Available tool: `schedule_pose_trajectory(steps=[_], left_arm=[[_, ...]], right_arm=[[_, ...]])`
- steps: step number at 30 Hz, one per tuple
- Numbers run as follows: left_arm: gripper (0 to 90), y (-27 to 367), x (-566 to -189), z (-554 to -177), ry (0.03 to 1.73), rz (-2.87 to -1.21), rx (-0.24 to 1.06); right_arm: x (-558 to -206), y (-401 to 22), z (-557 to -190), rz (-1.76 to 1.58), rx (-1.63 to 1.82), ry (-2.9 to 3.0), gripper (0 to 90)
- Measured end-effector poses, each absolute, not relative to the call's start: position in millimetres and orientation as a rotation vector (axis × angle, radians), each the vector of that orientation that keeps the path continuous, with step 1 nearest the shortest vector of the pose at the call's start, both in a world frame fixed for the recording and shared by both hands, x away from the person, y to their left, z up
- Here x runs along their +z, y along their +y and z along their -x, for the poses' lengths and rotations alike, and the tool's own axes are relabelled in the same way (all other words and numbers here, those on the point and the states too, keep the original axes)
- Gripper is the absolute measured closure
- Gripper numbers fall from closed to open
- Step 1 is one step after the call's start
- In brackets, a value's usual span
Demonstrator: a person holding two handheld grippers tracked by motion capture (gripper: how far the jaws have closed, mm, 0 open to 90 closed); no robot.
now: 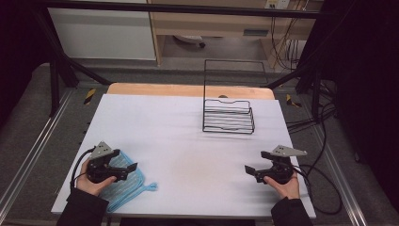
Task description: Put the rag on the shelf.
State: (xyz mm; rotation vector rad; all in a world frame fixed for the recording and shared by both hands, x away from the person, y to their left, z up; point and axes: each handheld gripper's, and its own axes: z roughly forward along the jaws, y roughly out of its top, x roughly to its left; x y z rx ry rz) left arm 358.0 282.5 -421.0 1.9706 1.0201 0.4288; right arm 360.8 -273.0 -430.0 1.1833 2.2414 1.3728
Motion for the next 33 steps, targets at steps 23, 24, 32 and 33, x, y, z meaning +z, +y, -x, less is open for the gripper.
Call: schedule_pose_trajectory(steps=[23,24,32,33], left_arm=[[36.7,251.3,-417.2,-333.0,0.985,-2.155,0.381],[42.3,249.9,-418.5,-331.1,0.987,-2.172,0.368],[54.6,239.3,-428.7,-324.3,1.015,-2.231,0.305],[55.1,237.8,-430.3,-324.3,1.022,-2.239,0.31]], right_arm=[[-433.8,-270.5,-362.3,-1.182,1.319,2.283,2.5],[-434.1,-269.8,-361.8,-1.191,1.318,2.286,2.5],[-434.6,-269.5,-362.2,-1.195,1.309,2.292,2.6],[-434.7,-269.4,-362.2,-1.197,1.31,2.293,2.6]])
